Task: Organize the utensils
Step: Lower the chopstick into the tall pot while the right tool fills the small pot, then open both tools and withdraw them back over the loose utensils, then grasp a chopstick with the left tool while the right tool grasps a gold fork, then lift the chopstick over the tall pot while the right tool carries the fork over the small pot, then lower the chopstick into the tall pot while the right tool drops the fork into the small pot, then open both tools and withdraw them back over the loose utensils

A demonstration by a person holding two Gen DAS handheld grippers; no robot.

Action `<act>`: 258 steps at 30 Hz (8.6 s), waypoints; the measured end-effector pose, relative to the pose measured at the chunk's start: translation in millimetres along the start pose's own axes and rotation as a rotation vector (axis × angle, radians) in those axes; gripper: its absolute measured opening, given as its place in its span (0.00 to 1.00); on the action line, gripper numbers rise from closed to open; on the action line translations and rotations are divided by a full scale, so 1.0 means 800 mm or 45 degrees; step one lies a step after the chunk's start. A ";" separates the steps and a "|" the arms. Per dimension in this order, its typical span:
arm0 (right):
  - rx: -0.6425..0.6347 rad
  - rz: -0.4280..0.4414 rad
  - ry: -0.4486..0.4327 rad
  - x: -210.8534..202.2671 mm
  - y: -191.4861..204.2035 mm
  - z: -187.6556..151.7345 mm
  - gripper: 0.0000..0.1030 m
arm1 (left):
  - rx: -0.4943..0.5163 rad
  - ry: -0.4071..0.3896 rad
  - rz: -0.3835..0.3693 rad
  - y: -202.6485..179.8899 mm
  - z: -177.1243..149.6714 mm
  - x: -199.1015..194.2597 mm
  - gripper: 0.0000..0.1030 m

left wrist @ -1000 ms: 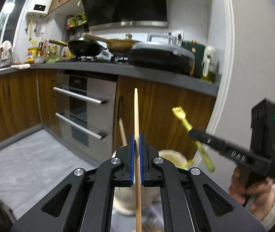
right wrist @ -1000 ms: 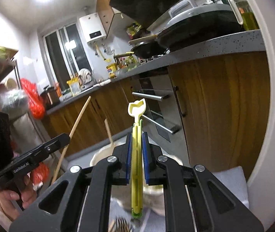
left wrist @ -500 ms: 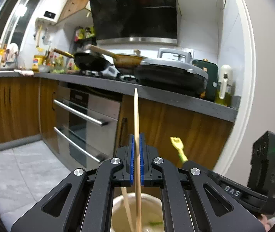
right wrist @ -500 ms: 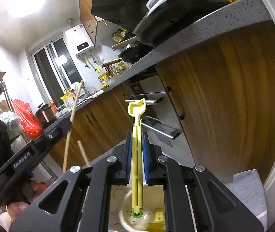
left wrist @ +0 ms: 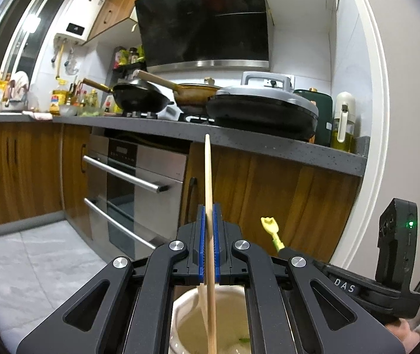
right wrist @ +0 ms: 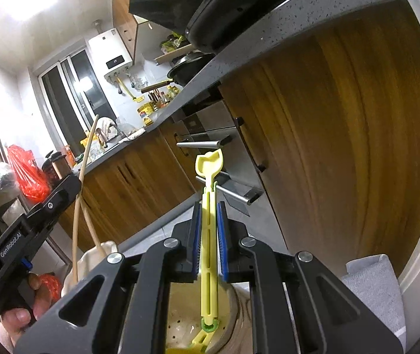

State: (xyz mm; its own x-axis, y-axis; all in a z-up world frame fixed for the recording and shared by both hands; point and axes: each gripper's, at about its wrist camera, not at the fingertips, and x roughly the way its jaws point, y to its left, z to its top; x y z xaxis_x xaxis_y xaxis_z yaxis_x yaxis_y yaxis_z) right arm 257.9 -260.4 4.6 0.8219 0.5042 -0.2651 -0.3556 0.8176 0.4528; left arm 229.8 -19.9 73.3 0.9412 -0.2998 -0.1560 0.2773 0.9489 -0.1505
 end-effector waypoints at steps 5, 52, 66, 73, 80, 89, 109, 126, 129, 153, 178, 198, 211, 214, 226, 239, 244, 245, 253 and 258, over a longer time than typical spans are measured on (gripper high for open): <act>-0.029 0.002 0.014 -0.015 0.003 -0.006 0.10 | -0.007 0.039 -0.031 0.009 -0.014 -0.014 0.05; -0.265 -0.123 0.105 -0.184 0.053 -0.055 0.95 | 0.100 0.346 0.169 0.002 -0.073 -0.184 0.94; -0.293 -0.210 0.251 -0.204 0.052 -0.114 0.95 | 0.101 0.503 0.220 -0.007 -0.112 -0.219 0.95; -0.290 -0.290 0.399 -0.185 0.043 -0.145 0.95 | 0.144 0.656 0.272 -0.018 -0.149 -0.205 0.95; -0.311 -0.293 0.473 -0.174 0.045 -0.160 0.95 | 0.161 0.794 0.268 -0.028 -0.180 -0.191 0.95; -0.332 -0.211 0.545 -0.165 0.058 -0.176 0.95 | 0.199 0.943 0.172 -0.038 -0.204 -0.177 0.80; -0.399 -0.021 0.790 -0.104 0.108 -0.216 0.15 | 0.218 1.009 0.043 -0.043 -0.214 -0.171 0.15; -0.321 -0.036 0.833 -0.073 0.104 -0.207 0.06 | 0.122 1.005 0.129 -0.016 -0.204 -0.132 0.15; -0.310 -0.034 0.812 -0.077 0.103 -0.207 0.06 | 0.132 0.995 0.141 -0.013 -0.204 -0.130 0.09; -0.366 0.033 0.327 -0.184 0.116 -0.127 0.06 | 0.086 0.613 0.030 -0.007 -0.113 -0.192 0.06; -0.285 -0.084 -0.240 -0.134 0.103 0.045 0.05 | -0.043 0.021 0.002 -0.013 0.039 -0.057 0.06; -0.128 -0.151 -0.052 -0.066 0.024 0.002 0.06 | 0.065 -0.011 0.100 -0.006 0.001 -0.011 0.06; -0.141 -0.164 0.047 -0.060 0.024 -0.016 0.06 | 0.030 0.155 0.070 0.013 -0.048 -0.069 0.06; -0.121 -0.181 0.059 -0.056 0.023 -0.013 0.07 | 0.042 0.199 0.081 0.013 -0.054 -0.075 0.06; -0.107 -0.211 0.063 -0.072 0.028 -0.011 0.43 | 0.045 0.271 0.103 0.020 -0.067 -0.104 0.34; -0.181 -0.231 0.122 -0.155 0.038 -0.046 0.95 | 0.036 0.295 0.182 0.017 -0.069 -0.154 0.90; -0.218 -0.264 0.146 -0.179 0.040 -0.059 0.95 | 0.057 0.330 0.197 0.010 -0.073 -0.174 0.91; -0.225 -0.268 0.151 -0.181 0.039 -0.060 0.95 | 0.060 0.338 0.199 0.008 -0.074 -0.176 0.91; -0.266 -0.298 0.225 -0.199 0.039 -0.089 0.95 | 0.073 0.431 0.198 -0.004 -0.096 -0.194 0.92; -0.265 -0.307 0.298 -0.202 0.032 -0.114 0.95 | 0.061 0.522 0.200 -0.008 -0.120 -0.194 0.92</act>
State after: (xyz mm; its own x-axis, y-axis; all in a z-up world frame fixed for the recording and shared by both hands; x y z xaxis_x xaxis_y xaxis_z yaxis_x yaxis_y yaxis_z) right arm 75.5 -295.4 -18.3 0.7778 0.3212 -0.5402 -0.2674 0.9470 0.1780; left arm 63.6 11.0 5.0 0.8207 -0.1568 -0.5495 0.1547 0.9867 -0.0505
